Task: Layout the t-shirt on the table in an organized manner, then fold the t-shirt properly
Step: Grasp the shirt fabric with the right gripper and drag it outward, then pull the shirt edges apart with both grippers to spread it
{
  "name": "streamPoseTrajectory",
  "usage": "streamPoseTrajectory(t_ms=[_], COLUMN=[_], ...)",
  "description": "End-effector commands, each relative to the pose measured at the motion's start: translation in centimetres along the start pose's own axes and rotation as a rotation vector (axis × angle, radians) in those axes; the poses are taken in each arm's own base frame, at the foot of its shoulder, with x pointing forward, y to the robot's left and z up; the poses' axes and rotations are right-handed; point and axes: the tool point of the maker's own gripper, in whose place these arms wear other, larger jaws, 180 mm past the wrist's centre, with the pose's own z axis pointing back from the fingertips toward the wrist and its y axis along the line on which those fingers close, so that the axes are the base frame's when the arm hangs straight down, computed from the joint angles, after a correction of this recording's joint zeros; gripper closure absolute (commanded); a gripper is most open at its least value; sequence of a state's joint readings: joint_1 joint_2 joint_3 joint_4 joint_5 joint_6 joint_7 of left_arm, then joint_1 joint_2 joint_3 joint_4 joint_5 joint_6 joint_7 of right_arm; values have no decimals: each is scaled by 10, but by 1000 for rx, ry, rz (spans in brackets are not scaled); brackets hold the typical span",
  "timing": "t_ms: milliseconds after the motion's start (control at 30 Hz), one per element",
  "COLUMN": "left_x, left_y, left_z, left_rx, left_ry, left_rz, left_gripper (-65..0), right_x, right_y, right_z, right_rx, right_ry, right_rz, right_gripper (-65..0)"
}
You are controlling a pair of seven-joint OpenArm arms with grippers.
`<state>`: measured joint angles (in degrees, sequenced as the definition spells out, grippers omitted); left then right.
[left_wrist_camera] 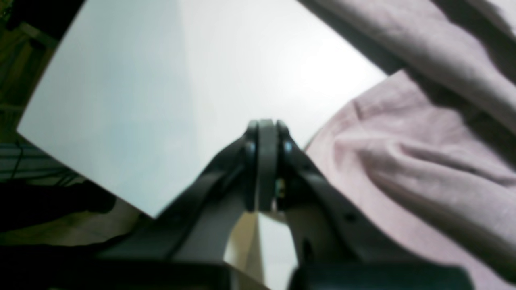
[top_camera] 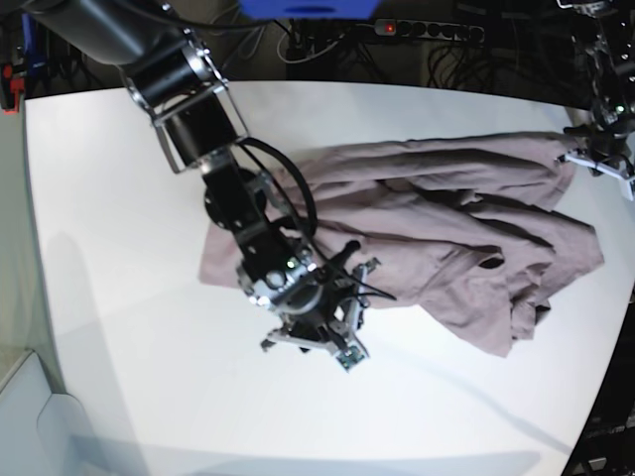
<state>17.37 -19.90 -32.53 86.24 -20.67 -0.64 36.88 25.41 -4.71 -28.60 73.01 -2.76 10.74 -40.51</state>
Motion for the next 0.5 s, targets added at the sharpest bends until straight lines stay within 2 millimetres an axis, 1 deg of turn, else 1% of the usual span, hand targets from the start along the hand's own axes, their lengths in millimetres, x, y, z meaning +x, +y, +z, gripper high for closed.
streamPoseTrajectory(t_ms=[0, 133, 200, 233, 367, 467], left_x=[18, 17, 17, 17, 17, 18], left_y=[4, 3, 3, 3, 3, 1], left_z=[3, 3, 3, 3, 2, 2], left_rx=[7, 5, 4, 4, 3, 0], left_ry=[-52, -50, -50, -50, -50, -53], left_rz=[-8, -4, -3, -3, -1, 1], left_gripper=[-5, -5, -5, -5, -5, -5], right_x=[23, 12, 6, 3, -13, -19], right_y=[3, 18, 20, 21, 24, 22], right_z=[-3, -23, -29, -32, -44, -51], right_rx=[7, 45, 52, 55, 67, 67], right_ry=[-47, 6, 5, 0, -2, -7], right_rz=[-5, -20, -23, -26, -36, -40], right_gripper=[-268, -391, -431, -440, -441, -438])
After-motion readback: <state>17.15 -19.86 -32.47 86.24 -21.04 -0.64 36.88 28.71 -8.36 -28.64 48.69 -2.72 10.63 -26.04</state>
